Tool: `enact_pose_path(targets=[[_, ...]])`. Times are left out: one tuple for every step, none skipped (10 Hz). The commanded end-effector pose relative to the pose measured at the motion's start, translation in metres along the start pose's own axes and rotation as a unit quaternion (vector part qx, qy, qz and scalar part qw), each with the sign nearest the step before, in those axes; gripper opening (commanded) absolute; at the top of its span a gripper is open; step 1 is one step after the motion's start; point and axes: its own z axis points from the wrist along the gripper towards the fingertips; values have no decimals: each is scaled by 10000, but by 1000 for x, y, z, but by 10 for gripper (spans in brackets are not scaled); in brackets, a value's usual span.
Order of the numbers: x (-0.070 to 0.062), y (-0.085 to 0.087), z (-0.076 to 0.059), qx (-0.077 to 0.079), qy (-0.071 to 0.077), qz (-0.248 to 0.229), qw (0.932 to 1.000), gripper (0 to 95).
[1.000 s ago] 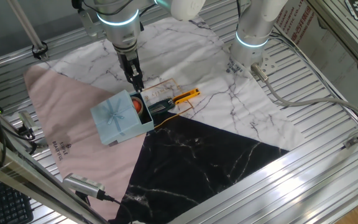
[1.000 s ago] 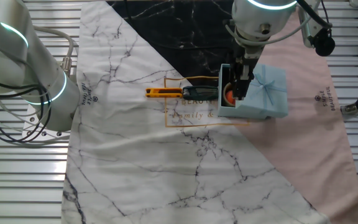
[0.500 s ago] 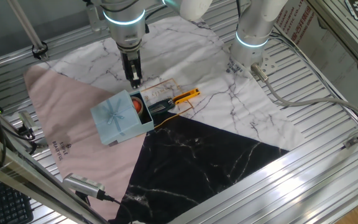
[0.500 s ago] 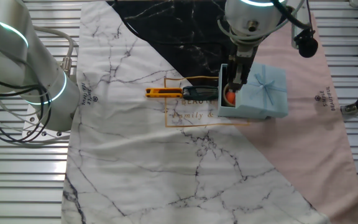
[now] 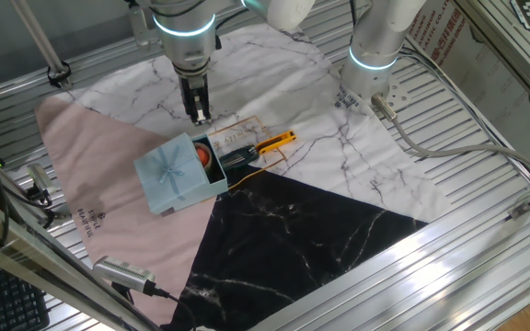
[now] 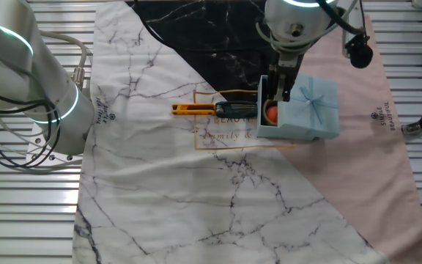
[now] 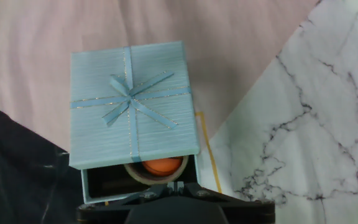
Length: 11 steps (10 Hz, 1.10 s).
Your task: Slide the outer casing onto the gift box
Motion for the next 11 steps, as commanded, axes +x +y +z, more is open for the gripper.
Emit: enact_pose_path(targets=[[-2, 0, 1, 6, -1, -88, 10000, 0], [-8, 1, 3, 7, 28, -125, 9999, 0], [-14, 2, 5, 10, 62, -140, 9999, 0], [-29, 5, 12, 15, 89, -174, 9998, 0], [-38, 7, 16, 20, 112, -185, 9998, 0], [-49, 11, 19, 20, 123, -182, 9998, 0], [-58, 18, 15, 28, 154, -163, 9997, 0], [-67, 26, 11, 39, 195, -149, 9997, 0], [-73, 30, 11, 50, 237, -133, 9996, 0], [-78, 32, 14, 40, 252, -123, 9996, 0], [-79, 32, 15, 44, 252, -121, 9996, 0]])
